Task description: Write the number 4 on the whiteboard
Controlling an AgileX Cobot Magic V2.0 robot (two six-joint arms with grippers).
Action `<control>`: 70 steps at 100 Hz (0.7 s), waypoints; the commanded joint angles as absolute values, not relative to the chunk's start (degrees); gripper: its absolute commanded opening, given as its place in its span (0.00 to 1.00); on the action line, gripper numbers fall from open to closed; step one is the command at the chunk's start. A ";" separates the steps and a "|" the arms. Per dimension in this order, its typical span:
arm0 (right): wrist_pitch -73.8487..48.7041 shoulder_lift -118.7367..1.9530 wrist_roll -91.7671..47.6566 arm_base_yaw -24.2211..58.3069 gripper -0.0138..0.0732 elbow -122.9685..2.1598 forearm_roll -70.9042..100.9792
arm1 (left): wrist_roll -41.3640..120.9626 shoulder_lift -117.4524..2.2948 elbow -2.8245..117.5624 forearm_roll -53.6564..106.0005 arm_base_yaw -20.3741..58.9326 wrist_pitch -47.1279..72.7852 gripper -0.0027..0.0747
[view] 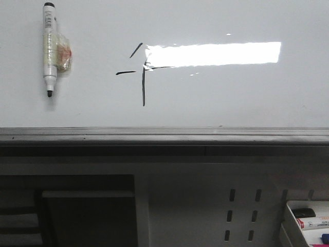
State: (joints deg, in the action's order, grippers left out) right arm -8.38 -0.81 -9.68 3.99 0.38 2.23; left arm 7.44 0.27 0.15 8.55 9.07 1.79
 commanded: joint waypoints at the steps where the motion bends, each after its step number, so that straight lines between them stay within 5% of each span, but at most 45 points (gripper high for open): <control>1: -2.51 0.31 -5.60 3.57 0.08 1.10 -3.29 | 6.74 1.85 -1.49 9.21 9.45 -2.68 0.01; 70: -3.25 1.74 -5.72 3.44 0.08 1.66 -6.98 | 6.74 1.85 -1.49 9.21 9.45 -2.68 0.01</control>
State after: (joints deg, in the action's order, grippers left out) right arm -8.16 0.48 -5.83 3.64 0.39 -6.14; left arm 7.44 0.27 0.15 8.55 9.07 1.79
